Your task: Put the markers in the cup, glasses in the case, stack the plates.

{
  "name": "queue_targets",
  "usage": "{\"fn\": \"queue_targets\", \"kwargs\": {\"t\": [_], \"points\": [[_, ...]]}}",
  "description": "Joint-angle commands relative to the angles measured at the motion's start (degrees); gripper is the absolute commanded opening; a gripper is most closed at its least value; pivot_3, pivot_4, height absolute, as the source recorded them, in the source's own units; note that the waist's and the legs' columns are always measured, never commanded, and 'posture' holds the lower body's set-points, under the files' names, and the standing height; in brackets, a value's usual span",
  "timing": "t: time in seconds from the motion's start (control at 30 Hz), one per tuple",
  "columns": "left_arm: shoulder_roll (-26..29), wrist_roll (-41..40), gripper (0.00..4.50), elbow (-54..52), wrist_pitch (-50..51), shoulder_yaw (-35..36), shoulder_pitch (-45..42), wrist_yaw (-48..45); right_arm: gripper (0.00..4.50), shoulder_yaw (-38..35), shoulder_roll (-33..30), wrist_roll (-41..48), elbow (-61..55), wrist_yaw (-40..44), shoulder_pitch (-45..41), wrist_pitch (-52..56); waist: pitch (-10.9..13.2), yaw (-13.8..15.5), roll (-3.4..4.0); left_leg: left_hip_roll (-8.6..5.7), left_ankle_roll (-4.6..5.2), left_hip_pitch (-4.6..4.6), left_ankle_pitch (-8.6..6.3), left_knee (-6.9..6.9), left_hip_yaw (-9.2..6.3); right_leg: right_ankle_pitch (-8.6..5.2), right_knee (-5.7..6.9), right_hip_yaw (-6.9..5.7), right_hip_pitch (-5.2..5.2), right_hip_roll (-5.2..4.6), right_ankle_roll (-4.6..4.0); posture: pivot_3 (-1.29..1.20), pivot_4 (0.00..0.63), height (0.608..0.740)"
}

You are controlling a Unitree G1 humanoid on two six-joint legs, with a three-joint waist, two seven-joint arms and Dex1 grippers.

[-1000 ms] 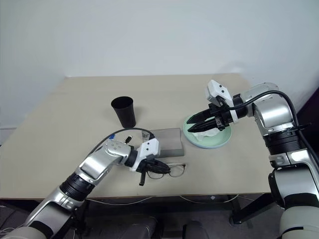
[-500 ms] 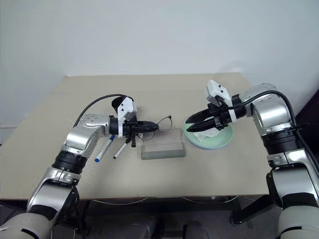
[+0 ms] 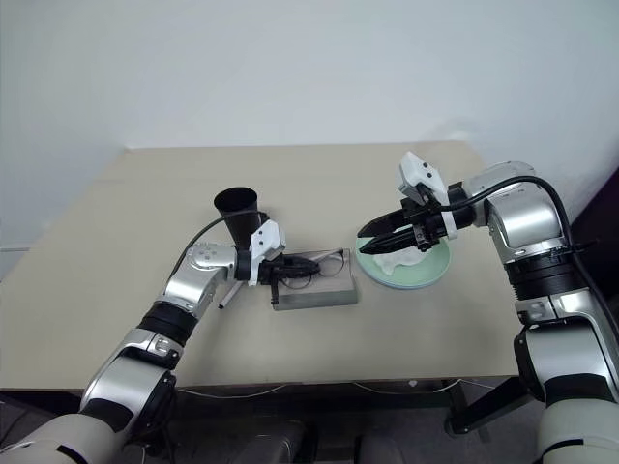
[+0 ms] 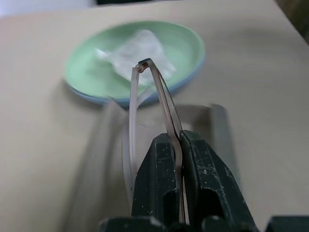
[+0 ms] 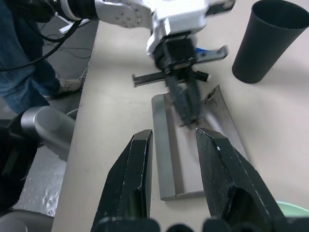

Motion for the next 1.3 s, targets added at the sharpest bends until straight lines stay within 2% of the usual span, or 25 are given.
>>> {"fn": "queue_targets", "kwargs": {"t": [0.03,0.53,0.83,0.97,1.17,1.3], "points": [[1.34,0.72,0.01,-1.0,0.39,-0.69,-0.33,-3.12,1.53,-2.15,-0.77,0.31,-2.12,-0.5,-0.78,0.49,0.0,0.01,0.0,0.0,0.0,0.0,0.0,0.0,-0.01,0.0,0.0,-0.01,0.0,0.0,0.0,0.0,0.0,0.737],[4.75,-0.63,0.01,-5.95,13.97,-2.89,-0.98,-13.32,1.53,-2.17,-0.51,0.35,-2.76,-0.86,-0.47,1.0,0.0,-0.22,0.0,0.01,0.03,0.0,-0.02,-0.03,-0.03,-0.03,0.01,0.02,-0.04,0.04,0.04,0.0,0.0,0.737],[4.47,-0.05,0.01,-7.11,14.49,-3.48,-0.89,-13.85,1.53,-2.18,-0.09,0.45,-2.5,-1.03,-0.74,1.01,0.0,-0.07,0.0,0.0,0.03,0.0,-0.02,-0.02,-0.04,-0.03,0.01,0.01,-0.01,0.0,0.03,0.0,0.0,0.737],[3.72,0.39,0.99,-6.78,12.82,-2.81,-1.4,-10.92,1.53,-2.18,-0.06,0.52,-2.68,-1.12,-0.65,1.11,0.0,-0.06,0.0,0.0,0.03,0.0,-0.02,-0.02,-0.04,-0.03,0.01,0.01,-0.01,0.0,0.03,0.0,0.0,0.737],[2.77,0.29,2.95,-10.66,8.23,-1.25,-4.01,-6.07,1.53,-2.18,-0.04,0.55,-2.66,-1.08,-0.71,1.18,0.01,0.02,-0.02,0.0,0.03,0.0,-0.02,-0.01,-0.06,-0.03,0.01,0.01,0.0,-0.01,0.03,0.0,0.0,0.737],[2.79,-1.16,2.95,-13.35,9.37,0.09,-5.63,-5.17,1.53,-2.13,0.12,0.43,-2.34,-1.12,-0.9,0.99,0.01,0.0,-0.01,0.0,0.03,0.0,-0.02,-0.01,-0.04,-0.03,0.0,0.01,0.0,0.0,0.04,0.0,0.0,0.737]]}}
